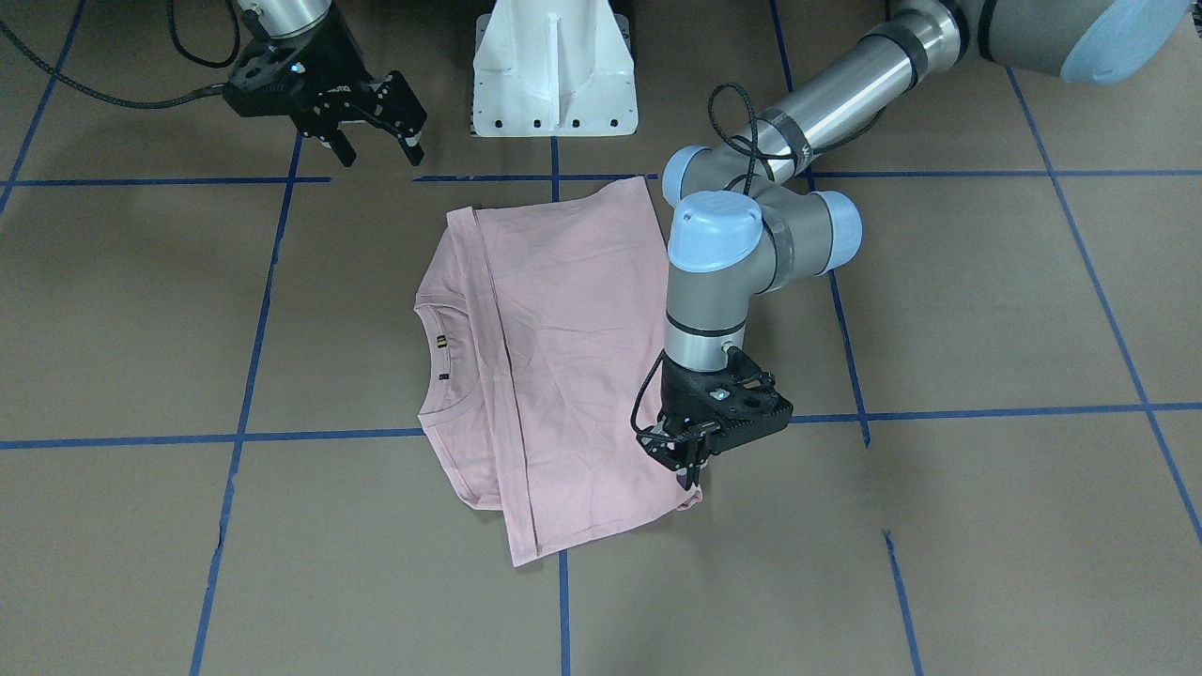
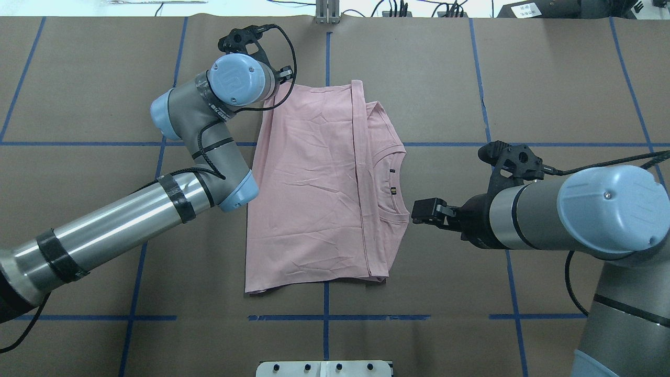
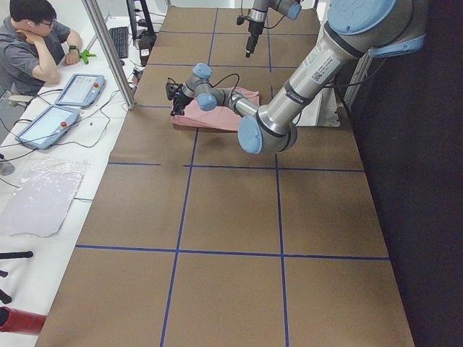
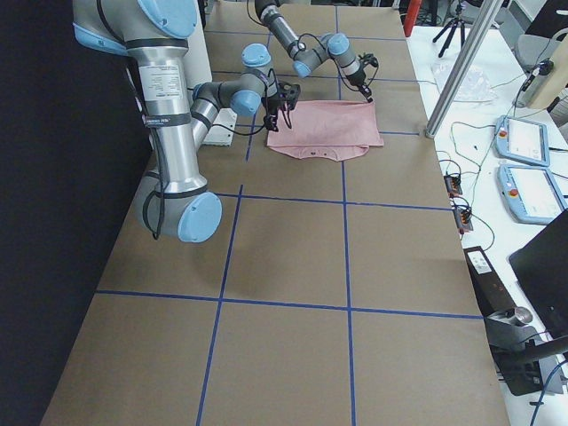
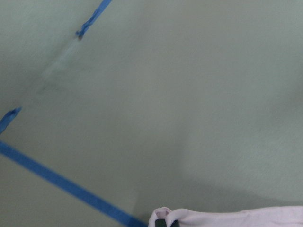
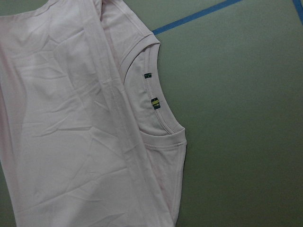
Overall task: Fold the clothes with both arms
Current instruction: 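Pull the folded edge with the right gripper while the left gripper straightens the shirt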
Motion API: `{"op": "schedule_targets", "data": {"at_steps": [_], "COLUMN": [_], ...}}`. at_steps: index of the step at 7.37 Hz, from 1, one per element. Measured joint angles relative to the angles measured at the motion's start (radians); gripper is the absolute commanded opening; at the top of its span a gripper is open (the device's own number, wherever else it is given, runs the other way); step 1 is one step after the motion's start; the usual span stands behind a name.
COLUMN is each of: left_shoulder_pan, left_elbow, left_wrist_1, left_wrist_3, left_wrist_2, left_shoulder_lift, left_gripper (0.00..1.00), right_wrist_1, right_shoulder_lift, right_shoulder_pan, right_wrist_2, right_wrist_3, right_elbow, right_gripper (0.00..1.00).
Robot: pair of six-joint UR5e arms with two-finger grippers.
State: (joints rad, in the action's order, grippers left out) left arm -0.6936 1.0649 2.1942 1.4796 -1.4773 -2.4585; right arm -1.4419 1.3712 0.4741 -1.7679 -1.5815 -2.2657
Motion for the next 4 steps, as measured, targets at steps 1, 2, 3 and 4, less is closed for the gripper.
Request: {"op": "schedule_targets", "data": {"at_steps": [1, 2, 3, 4], "left_shoulder_pan": [0.000, 0.000, -0.002, -0.006], "left_elbow": [-0.026, -0.043, -0.054, -0.052], "left_wrist_1": [0.021, 0.033, 0.044, 0.052], "left_wrist_3": [-0.004, -0.019, -0.041, -0.051], "left_wrist_2": [0.014, 0.029, 0.035, 0.016], "left_shoulder_lift": [-0.011, -0.016, -0.018, -0.017], "left_gripper": [1.00, 1.00, 1.00, 1.00], "right_wrist_1": [0.000, 0.000, 0.000, 0.000], "right_shoulder_lift": [-0.001, -0.002, -0.004, -0.006], "right_shoulder_pan": [-0.001, -0.002, -0.002, -0.003], "right_wrist_2": [0.002, 0.004, 0.006, 0.007], "right_wrist_3": [0.000, 0.000, -0.001, -0.001], "right_elbow": [0.000, 0.003, 0.009, 0.018], "right_gripper": [1.00, 1.00, 1.00, 1.00]}}
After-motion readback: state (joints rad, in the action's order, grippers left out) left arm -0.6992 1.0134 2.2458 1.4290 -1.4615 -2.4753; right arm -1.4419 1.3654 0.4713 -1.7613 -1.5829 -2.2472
